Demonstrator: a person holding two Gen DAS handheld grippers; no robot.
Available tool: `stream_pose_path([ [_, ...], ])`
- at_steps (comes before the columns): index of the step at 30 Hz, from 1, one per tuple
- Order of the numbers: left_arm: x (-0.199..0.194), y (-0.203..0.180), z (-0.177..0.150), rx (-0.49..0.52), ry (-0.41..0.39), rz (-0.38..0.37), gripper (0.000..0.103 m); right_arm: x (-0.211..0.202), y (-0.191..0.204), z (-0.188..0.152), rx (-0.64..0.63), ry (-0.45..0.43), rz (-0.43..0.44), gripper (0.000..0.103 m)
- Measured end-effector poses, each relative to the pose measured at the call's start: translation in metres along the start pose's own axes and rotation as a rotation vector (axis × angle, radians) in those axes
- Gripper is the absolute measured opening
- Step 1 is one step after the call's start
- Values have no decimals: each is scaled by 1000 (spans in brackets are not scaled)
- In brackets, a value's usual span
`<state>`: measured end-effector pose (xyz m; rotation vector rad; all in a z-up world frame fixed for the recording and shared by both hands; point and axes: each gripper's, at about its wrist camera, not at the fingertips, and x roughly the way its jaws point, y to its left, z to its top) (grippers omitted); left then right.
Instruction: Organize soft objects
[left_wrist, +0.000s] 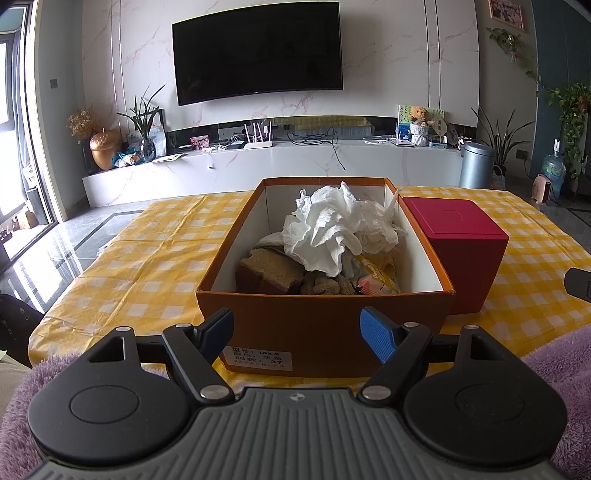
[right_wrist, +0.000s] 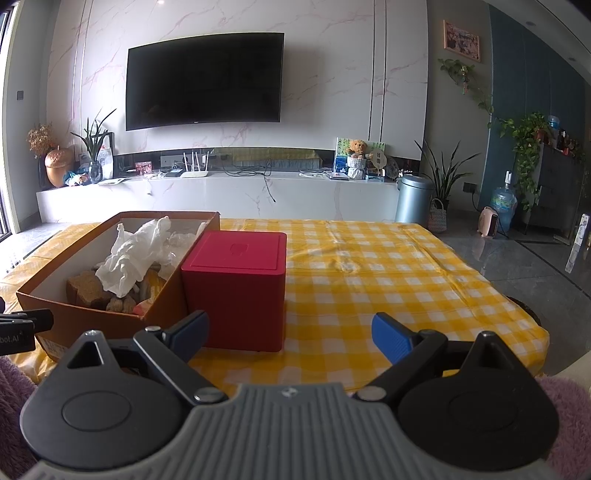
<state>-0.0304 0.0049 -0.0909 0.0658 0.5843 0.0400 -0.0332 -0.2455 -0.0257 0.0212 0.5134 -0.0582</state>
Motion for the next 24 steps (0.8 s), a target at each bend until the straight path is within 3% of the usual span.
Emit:
stream_pose_path([
  [24, -3, -2, 2, 10, -14, 0, 92, 0, -2, -1, 0, 1, 1, 93],
])
